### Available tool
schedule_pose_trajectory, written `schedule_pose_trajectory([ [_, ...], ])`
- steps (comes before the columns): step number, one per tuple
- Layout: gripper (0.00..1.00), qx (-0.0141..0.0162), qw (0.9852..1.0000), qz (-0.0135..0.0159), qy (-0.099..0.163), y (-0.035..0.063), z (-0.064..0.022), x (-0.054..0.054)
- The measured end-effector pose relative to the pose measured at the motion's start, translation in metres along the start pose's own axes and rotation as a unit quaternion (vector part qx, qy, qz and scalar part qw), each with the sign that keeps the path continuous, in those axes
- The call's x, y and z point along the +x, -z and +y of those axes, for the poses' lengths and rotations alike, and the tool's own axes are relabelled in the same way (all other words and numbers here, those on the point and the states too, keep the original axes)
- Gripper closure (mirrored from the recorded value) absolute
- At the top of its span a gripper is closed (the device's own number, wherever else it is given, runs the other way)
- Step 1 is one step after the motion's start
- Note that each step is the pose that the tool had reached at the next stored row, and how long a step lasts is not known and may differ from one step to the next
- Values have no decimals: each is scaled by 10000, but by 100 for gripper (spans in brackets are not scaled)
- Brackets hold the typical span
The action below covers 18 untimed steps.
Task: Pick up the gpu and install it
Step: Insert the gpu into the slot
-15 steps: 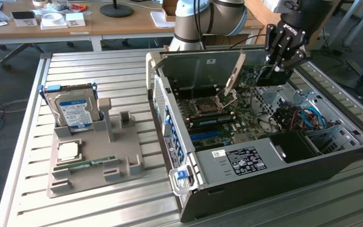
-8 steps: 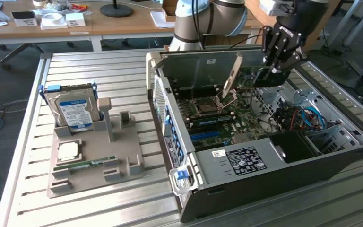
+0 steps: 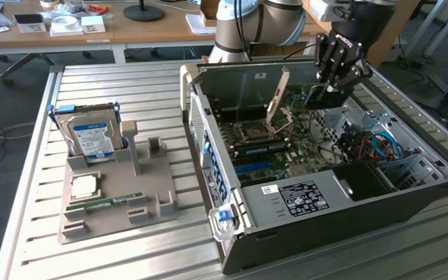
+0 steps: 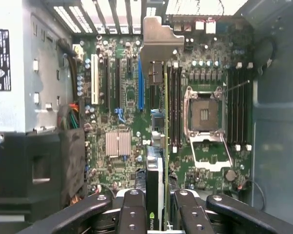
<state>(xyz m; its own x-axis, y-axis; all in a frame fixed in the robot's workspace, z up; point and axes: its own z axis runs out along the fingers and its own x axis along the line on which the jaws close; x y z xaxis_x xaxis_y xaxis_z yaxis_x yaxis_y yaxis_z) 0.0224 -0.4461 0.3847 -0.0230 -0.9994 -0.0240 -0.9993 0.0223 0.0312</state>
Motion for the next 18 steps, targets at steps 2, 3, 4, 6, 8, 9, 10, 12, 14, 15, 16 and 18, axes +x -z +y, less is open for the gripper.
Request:
schedule_pose_trajectory([
  [2,73,0,10000,0,0,-9,63,2],
  [3,73,0,10000,0,-1,-14,93,3],
  [4,73,0,10000,0,0,-19,122,3],
  [6,73,9,10000,1,0,-35,178,5],
  [8,73,19,10000,0,-1,-61,224,7],
  [9,73,23,10000,0,0,-76,245,7],
  [10,73,29,10000,-1,0,-92,268,8],
  [12,73,38,10000,-1,0,-115,303,9],
  [14,73,38,10000,1,0,-116,309,10],
  [15,73,38,10000,1,1,-116,308,10],
  [16,73,38,10000,0,0,-116,309,10],
  [18,73,39,10000,-4,1,-122,308,10],
])
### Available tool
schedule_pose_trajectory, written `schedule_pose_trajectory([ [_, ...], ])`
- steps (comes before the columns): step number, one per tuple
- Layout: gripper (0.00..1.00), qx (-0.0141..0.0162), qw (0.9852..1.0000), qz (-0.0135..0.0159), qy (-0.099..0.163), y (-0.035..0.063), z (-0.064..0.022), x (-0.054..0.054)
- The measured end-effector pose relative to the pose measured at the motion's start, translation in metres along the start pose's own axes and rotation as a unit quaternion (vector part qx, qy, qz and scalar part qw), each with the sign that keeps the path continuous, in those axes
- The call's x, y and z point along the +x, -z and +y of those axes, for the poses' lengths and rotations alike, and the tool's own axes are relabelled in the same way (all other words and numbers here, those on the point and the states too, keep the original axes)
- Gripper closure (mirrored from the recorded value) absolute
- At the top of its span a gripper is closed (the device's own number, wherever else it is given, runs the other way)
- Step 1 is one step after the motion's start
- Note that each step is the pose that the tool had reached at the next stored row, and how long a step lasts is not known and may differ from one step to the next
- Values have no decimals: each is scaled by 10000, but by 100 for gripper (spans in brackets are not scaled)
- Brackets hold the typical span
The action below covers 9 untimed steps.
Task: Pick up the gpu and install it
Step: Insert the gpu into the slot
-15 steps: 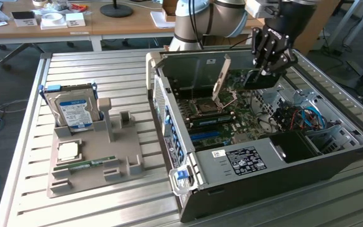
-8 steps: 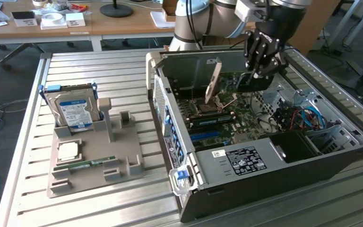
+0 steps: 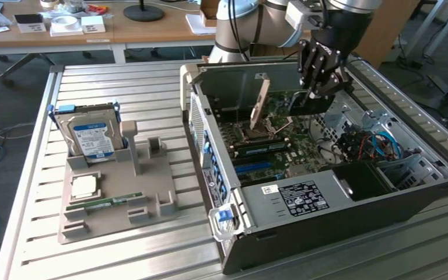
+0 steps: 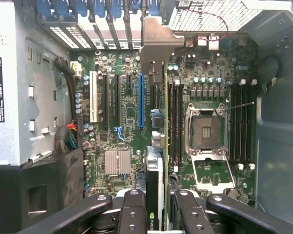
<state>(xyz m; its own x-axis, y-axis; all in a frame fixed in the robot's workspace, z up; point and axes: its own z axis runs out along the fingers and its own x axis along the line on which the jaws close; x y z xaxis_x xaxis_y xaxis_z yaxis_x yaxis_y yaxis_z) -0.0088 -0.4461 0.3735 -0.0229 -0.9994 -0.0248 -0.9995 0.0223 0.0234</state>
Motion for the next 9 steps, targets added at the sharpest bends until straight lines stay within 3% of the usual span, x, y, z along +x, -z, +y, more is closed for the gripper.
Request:
schedule_pose_trajectory([
  [6,73,8,10000,-55,2,-85,3,3],
  [9,73,34,10000,-87,8,-115,36,4],
])
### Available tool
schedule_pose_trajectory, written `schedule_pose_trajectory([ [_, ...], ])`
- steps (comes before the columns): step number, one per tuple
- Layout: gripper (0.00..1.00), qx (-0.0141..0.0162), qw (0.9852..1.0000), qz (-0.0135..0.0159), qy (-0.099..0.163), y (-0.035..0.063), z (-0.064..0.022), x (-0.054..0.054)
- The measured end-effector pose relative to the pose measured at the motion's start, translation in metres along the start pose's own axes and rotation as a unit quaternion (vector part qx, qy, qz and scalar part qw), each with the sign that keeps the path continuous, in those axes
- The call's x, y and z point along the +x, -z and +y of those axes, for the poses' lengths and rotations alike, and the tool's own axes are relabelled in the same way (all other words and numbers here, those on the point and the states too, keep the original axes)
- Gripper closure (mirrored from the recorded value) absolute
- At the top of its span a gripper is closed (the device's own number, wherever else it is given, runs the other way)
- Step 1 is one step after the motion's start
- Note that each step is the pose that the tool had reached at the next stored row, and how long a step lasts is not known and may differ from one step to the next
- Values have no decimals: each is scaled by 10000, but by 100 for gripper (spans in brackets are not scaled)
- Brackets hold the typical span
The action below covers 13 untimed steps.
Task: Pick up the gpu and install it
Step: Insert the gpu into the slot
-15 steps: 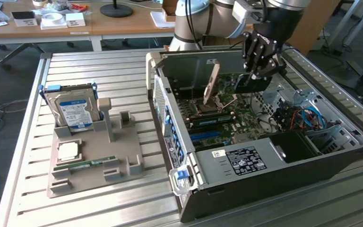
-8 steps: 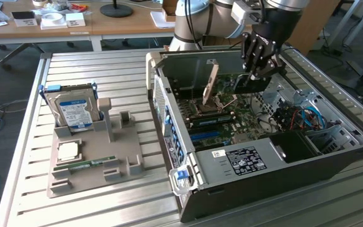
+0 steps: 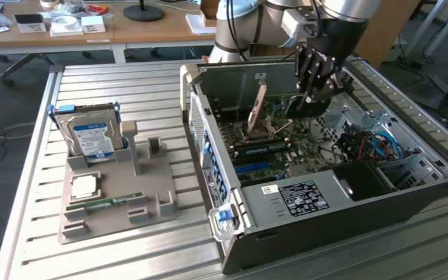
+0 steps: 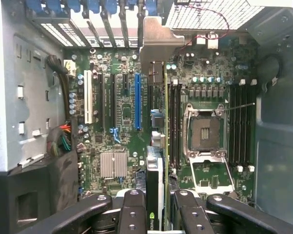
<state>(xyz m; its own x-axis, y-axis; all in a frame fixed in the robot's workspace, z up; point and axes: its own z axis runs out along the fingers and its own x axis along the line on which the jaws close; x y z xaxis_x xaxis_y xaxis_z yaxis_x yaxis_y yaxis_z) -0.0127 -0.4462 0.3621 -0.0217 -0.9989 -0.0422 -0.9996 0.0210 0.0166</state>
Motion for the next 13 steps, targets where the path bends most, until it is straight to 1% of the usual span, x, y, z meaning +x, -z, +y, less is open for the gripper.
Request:
schedule_pose_trajectory([
  [1,73,10,10000,-8,2,-10,9,1],
  [3,73,20,10000,-17,4,-37,23,2],
  [6,73,23,10000,-21,9,-84,30,19],
  [8,73,24,10000,-23,16,-112,33,53],
  [13,73,23,10000,-45,36,-183,42,129],
])
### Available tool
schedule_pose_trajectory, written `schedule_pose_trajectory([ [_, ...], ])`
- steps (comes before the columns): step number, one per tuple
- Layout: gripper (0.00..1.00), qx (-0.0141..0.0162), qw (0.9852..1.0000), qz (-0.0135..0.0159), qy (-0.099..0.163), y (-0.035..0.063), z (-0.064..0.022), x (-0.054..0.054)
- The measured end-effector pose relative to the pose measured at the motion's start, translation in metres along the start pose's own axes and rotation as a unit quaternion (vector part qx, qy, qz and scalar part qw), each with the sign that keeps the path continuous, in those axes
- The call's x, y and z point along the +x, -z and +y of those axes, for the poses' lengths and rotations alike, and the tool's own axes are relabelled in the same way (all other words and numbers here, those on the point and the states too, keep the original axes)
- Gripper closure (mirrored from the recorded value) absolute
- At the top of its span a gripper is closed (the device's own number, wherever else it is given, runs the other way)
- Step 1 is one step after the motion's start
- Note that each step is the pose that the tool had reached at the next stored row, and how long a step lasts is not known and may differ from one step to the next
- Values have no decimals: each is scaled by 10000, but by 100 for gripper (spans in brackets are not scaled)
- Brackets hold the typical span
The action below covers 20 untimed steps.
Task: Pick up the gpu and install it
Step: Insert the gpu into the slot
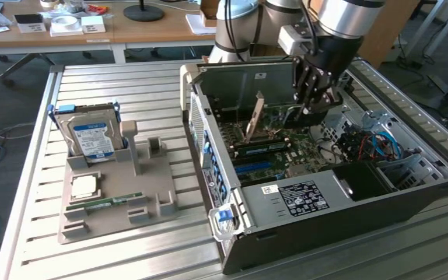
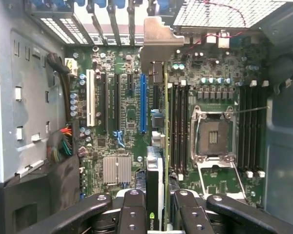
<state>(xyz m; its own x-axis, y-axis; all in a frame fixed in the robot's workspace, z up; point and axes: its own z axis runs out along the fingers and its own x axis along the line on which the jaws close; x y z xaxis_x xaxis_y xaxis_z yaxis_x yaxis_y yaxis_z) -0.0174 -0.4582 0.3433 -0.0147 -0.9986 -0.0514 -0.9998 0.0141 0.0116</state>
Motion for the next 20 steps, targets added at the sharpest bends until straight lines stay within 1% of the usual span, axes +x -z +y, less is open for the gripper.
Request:
schedule_pose_trajectory([
  [5,73,5,10000,-35,12,-67,23,16],
  [7,73,7,10000,-43,15,-99,34,18],
  [17,73,15,10000,-60,42,-265,81,31],
  [20,73,16,10000,-60,51,-310,96,34],
])
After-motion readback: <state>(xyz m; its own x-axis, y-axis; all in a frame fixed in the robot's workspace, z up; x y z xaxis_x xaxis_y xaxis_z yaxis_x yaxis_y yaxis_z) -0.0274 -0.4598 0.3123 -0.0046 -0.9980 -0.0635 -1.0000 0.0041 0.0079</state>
